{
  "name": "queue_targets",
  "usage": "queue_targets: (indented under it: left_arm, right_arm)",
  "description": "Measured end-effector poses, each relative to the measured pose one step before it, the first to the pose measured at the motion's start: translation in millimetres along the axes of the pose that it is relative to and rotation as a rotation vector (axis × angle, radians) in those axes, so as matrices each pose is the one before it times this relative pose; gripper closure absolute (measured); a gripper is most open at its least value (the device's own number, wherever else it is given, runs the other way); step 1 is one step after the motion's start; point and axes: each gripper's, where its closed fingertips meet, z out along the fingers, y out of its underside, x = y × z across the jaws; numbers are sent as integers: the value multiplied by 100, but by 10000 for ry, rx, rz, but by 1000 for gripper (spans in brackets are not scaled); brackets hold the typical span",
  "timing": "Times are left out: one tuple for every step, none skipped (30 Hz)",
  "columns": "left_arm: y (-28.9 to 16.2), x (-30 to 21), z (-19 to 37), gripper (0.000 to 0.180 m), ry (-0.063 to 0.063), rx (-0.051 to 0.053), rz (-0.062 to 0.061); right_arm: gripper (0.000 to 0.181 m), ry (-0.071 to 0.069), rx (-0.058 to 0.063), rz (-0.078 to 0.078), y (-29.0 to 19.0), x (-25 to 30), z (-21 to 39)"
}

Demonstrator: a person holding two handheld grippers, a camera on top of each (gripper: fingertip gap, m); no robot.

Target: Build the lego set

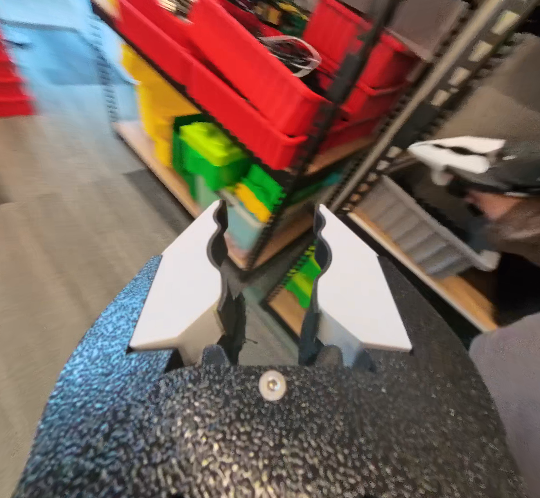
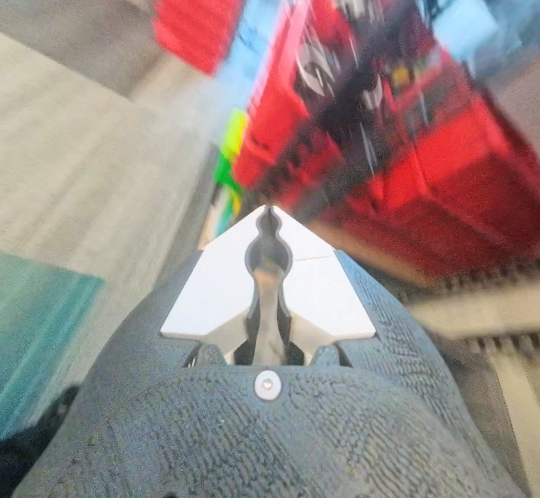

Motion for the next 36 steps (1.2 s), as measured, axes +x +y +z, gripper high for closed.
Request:
queue_targets:
  left_arm:
    - [-393,-2548,-3135,123,-806,209,124]
    - [-334,-2570,-3015,123,-749,172,61]
    - [-356,-2624,-2889,123,-744,184,-19]
    - [-467,-2659,-2741,122,-720,257,-111]
    - [-588,-2645,-2522,122,-692,290,-164]
    - [-695,-2652,-2272,121,-701,278,-181]
    - [-835,-2576,-1985,119,-682,275,-171]
    - [-973,-2380,-1718,116,-611,296,-158]
    - [-1125,-2207,-1507,113,-574,352,-145]
    - [-1220,-1982,-1316,110,-514,394,-97]
    - [-1206,-1732,-1162,106,-421,376,-11]
    - [-1122,-1657,-1080,100,-407,336,-19]
    - [-1006,-1643,-1001,92,-430,281,-46]
    - [-817,-1634,-937,83,-457,198,1]
    - [-679,-1629,-811,76,-483,159,43]
    - [-616,-1559,-649,72,-456,172,110]
    - [-695,-1441,-392,71,-399,264,174]
    - [-855,-1447,-54,67,-424,368,182]
    - [-950,-1468,374,63,-443,411,199]
    - [-913,-1461,841,57,-436,378,164]
    - [-771,-1335,1293,51,-337,290,117]
    - [-656,-1189,1652,42,-285,269,33]
    - [-761,-1361,2025,31,-257,363,-35]
    - [-553,-1104,2173,23,-177,345,-51]
    - [-371,-1200,2349,22,-51,210,36]
    - [-188,-1055,2385,22,8,187,174]
    - [-148,-1350,2465,22,-70,195,336]
    - [-35,-1869,2698,22,-307,187,376]
    - [187,-1860,2741,22,-379,29,192]
    - [316,-1683,2883,22,-296,-169,-128]
    - [49,-1337,2687,22,-163,-158,-299]
    - [-194,-1190,2480,22,-141,-16,-242]
    - [-202,-1025,2270,22,-102,75,-9]
    - [107,-1021,2179,22,-31,-34,220]
    - [640,-1154,1891,23,-118,-226,287]
    - [1000,-1324,1841,22,-220,-371,223]
  right_arm:
    - [181,-266,1092,-212,-4726,-2445,-202]
    - [181,-184,1316,-143,-5373,-2304,316]
    - [181,-441,1439,-81,-5633,-2598,960]
    - [181,-588,1344,87,-5327,-2693,1759]
    - [181,-593,1129,303,-4657,-2582,2423]
    - [181,-633,958,368,-3925,-2555,2761]
    - [181,-596,793,333,-3181,-2396,2870]
    - [181,-464,569,295,-2412,-2104,2840]
    - [181,-470,326,209,-1712,-1996,2691]
    - [181,-712,289,25,-1392,-2125,2522]
    - [181,-858,357,-111,-1206,-1962,2380]
    - [181,-703,377,-84,-1015,-1326,2360]
    - [181,-503,327,47,-809,-682,2380]
    - [181,-420,231,164,-579,-337,2361]
    - [174,-367,202,241,-460,-181,2299]
    - [136,-278,287,343,-456,-100,2265]
    - [128,-192,202,423,-115,-43,2192]
    - [121,-272,184,443,132,-289,2097]
    - [108,-284,212,427,289,-413,2080]
    - [90,-140,127,344,653,-259,2127]
    - [76,-68,65,242,903,-183,2153]
    - [64,-48,114,163,948,-130,2184]
    - [53,14,249,80,813,-9,2225]
    - [45,9,371,-43,662,119,2224]
    - [39,-54,299,-100,750,188,2233]
    - [35,-164,164,-130,949,241,2450]
    - [33,-262,146,-191,910,328,2416]
    - [29,-178,228,-206,772,654,2461]
    - [27,-152,157,-87,788,850,2542]
    - [27,-180,-104,152,1057,1044,2887]
    - [25,-153,-228,262,946,1033,2670]
    - [25,-190,-156,155,764,931,2679]
    - [25,-219,-66,-67,680,774,2433]
    - [26,-204,-115,-230,903,712,2320]
    - [26,-186,-210,-218,1253,690,2640]
    - [27,-267,-197,-51,1261,405,2539]
